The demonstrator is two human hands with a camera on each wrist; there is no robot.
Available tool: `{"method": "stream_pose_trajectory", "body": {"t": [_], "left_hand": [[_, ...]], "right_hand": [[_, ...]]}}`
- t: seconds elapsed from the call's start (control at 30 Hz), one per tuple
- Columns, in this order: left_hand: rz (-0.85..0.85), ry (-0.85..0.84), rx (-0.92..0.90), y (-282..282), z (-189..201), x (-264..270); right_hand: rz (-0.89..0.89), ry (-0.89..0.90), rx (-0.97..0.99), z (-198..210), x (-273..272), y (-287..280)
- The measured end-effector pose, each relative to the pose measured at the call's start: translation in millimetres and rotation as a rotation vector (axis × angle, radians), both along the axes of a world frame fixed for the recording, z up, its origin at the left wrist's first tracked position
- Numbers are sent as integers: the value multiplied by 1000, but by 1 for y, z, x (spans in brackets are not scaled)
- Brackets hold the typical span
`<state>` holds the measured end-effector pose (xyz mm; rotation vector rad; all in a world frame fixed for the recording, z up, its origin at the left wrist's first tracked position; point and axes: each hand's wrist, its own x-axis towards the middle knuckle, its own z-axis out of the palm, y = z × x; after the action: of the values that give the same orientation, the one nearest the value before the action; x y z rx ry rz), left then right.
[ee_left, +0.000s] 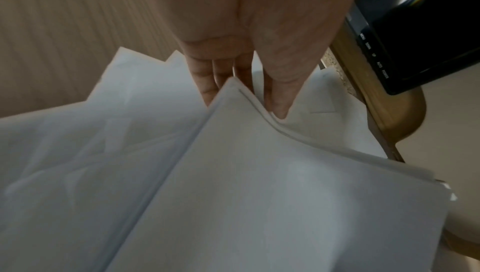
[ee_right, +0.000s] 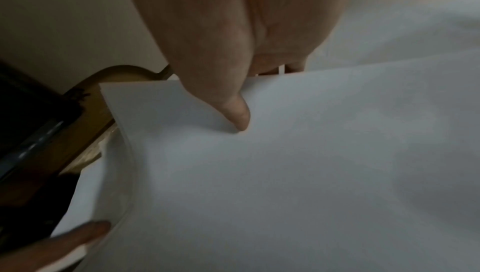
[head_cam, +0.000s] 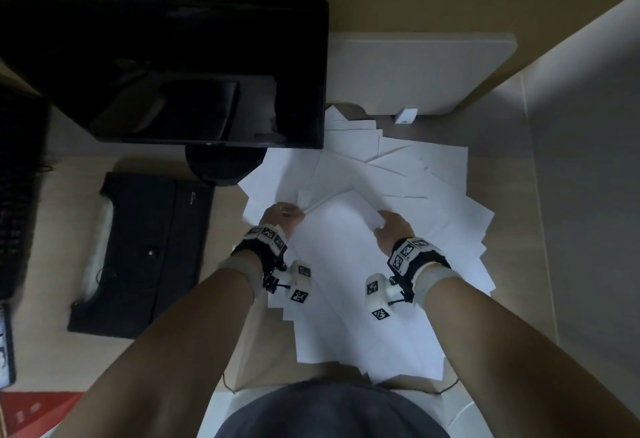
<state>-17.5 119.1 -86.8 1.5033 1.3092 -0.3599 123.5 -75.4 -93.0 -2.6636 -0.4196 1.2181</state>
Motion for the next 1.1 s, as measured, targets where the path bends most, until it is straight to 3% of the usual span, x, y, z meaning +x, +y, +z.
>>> {"method": "stream_pose_trajectory", "body": {"t": [0.07, 0.17, 0.27, 0.43, 0.53, 0.73, 0.83, 0.97, 1.1], "left_hand": [[19, 13, -6, -5, 2, -4], [-63, 52, 2, -8, 7, -6], [-126, 58, -31, -8, 6, -9], [-23, 40, -39, -6, 6, -11], [10, 66, -100, -5, -4, -14], [87, 39, -198, 2, -46, -17], [51, 55, -138, -6, -17, -11], [-11, 117, 15, -11, -2, -2], [76, 116, 46, -11, 5, 7]], "right_hand": [[180, -12, -31, 6, -3, 0], [427, -174, -72, 21, -5, 12], [556, -308, -42, 23, 1, 27], [582, -329, 38, 18, 17, 54], [571, -224, -88, 12, 18, 60], [599, -255, -321, 5, 2, 46], [521, -226, -277, 10, -4, 38], [158, 23, -21, 24, 7, 15], [-202, 40, 99, 37, 19, -11]]}}
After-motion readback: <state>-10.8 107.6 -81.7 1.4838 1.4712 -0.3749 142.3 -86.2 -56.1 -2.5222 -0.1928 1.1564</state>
